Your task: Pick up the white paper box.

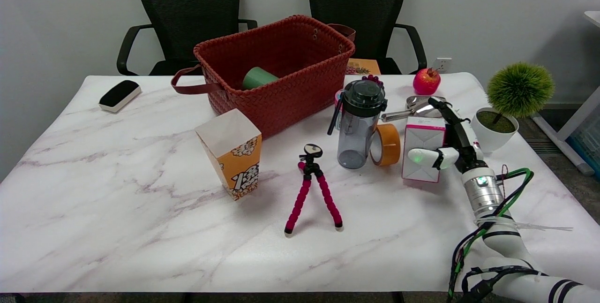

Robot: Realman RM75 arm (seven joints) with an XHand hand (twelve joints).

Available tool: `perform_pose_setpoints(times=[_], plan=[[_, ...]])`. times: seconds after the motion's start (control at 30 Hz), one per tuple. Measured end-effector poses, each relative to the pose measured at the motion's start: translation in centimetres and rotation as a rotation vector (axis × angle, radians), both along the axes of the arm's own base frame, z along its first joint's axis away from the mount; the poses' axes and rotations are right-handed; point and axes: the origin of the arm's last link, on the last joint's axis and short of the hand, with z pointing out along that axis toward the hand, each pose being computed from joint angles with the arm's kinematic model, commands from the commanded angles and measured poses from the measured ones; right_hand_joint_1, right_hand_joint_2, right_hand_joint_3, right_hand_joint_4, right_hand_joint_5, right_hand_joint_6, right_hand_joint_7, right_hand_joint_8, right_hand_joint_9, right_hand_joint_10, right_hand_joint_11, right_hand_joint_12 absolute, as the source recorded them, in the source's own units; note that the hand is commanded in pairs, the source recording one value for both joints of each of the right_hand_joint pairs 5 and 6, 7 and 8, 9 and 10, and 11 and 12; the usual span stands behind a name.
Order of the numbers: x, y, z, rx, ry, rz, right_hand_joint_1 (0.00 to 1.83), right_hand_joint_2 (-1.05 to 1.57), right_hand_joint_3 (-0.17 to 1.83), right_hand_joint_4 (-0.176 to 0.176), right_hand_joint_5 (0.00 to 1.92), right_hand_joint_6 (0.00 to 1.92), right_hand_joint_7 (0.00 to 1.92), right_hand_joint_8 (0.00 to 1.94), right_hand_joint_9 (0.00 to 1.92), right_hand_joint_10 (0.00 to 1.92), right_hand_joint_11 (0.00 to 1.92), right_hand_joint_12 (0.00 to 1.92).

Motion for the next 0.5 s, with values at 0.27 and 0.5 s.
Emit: perform_pose_setpoints(times=[0.27,0.5], plan=[[0.5,0.31,-0.2,0.0,0.022,0.042,1.15,-0.22,0.5,0.0,0.3,0.3,1.14,1.14,1.15,1.15,1.77,1.77],[0.86,0.59,-0.4,0.0,0.036,0.074,1.17,-0.19,0.46,0.0,0.33,0.33,1.15,1.15,1.17,1.17,1.79,1.79]])
